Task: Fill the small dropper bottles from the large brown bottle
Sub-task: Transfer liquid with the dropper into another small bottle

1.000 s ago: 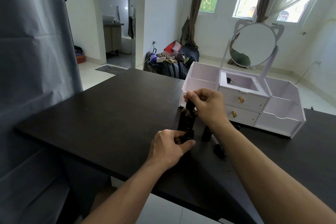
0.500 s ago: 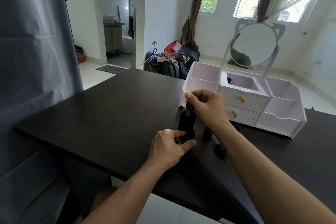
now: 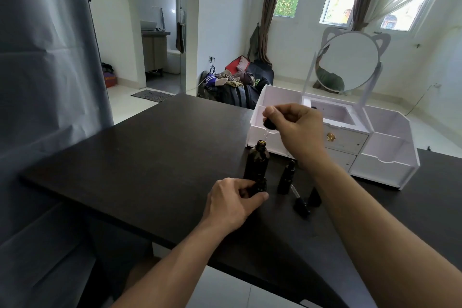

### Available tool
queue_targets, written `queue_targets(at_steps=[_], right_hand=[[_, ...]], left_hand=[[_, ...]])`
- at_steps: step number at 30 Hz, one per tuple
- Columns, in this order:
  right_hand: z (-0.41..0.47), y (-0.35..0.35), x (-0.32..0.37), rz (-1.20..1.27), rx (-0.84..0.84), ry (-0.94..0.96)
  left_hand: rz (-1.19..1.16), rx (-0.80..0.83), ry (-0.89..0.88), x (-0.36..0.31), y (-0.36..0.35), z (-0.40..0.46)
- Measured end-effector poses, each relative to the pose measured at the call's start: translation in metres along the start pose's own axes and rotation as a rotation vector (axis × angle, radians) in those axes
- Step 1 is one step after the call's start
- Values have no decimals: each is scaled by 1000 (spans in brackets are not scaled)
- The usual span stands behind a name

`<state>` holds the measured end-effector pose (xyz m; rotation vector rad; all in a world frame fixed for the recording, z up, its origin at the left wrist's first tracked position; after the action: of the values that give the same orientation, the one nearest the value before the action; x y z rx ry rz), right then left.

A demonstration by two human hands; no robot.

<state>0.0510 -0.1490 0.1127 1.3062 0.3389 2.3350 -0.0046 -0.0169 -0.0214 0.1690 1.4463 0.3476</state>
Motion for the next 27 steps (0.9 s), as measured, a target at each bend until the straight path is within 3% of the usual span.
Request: queue_targets(at_steps=[10, 27], right_hand=[[8, 34, 38, 97, -91, 74], [-29, 10, 12, 9, 102, 22]], left_hand=[[12, -1, -52, -1, 0, 1], [47, -3, -41, 2, -1, 4]])
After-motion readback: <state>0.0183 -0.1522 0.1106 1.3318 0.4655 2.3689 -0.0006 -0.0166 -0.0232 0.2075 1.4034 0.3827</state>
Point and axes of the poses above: each hand's wrist, its own z-axis towards the middle knuckle, its own y-axis out of the back of the hand, x = y × z, the point moved 6 cm from there along z, towards the middle knuckle, and after that the axes turned 12 degrees about -z, right-handed, at the moved point
